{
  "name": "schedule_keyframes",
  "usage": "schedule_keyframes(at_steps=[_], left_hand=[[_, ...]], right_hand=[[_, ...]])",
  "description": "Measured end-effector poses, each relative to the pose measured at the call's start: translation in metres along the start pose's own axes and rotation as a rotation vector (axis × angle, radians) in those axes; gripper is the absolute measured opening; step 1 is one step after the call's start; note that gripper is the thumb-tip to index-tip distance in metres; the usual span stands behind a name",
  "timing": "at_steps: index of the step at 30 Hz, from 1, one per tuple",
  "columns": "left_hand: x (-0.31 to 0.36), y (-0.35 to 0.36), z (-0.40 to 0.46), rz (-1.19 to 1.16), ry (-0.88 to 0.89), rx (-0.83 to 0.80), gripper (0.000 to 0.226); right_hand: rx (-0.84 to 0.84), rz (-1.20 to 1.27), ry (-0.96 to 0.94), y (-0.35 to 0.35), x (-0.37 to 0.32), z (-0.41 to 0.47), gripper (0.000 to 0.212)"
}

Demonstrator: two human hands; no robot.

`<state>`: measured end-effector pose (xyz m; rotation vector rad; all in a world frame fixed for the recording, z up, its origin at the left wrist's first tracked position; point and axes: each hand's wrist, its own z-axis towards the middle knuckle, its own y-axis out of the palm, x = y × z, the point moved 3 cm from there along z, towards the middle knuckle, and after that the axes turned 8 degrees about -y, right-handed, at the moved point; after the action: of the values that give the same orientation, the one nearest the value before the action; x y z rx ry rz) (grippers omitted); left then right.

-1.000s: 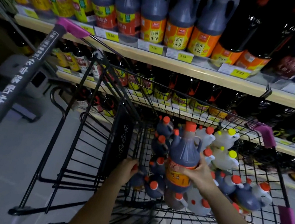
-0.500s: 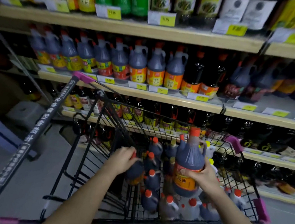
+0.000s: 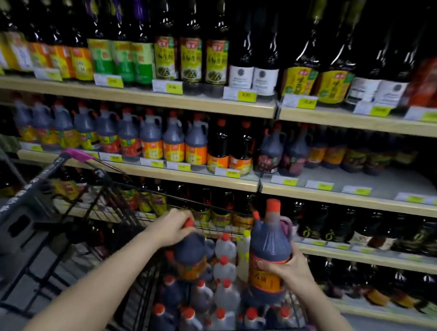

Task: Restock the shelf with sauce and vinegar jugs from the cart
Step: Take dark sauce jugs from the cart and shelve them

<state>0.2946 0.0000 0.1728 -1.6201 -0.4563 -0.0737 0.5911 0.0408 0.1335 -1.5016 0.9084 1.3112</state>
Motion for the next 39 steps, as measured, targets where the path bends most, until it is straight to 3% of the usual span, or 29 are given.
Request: schedule_keyframes(at_steps=[3,5,14,18,23,28,32,39], left_hand=[[0.041,0.015,0.01,-0.047,-0.01,0.024,0.026],[0.074,0.024,0.015,-0.069,-0.017,0.024,0.026],[0.164,0.033,0.048,-0.124,0.025,0.039,0.025],[0.184,0.019,0.071,-0.08,0.109,0.056,0.023],[0.203,0.0,0.099,-0.05,0.158,0.058,0.021],[0.216,-0.01,0.129,-0.061,0.182,0.131,0.015],[0.228,-0.003,0.155,-0.095,0.162,0.215,0.017],[0.234,0.019,0.197,-0.192,0.039,0.282,0.011]], right_hand=[[0.013,0.015,-0.033,-0.051,0.002,0.001,0.07],[-0.002,0.016,-0.03,-0.085,0.004,0.003,0.064],[0.03,-0.003,0.007,-0.18,0.013,0.031,0.062],[0.051,-0.075,-0.042,-0.189,0.007,0.053,0.081],[0.089,-0.16,-0.117,-0.201,-0.002,0.083,0.063],[0.132,-0.234,-0.179,-0.216,-0.006,0.133,0.068],[0.123,-0.265,-0.303,-0.232,-0.015,0.188,0.082],[0.094,-0.261,-0.535,-0.242,-0.023,0.282,0.073]])
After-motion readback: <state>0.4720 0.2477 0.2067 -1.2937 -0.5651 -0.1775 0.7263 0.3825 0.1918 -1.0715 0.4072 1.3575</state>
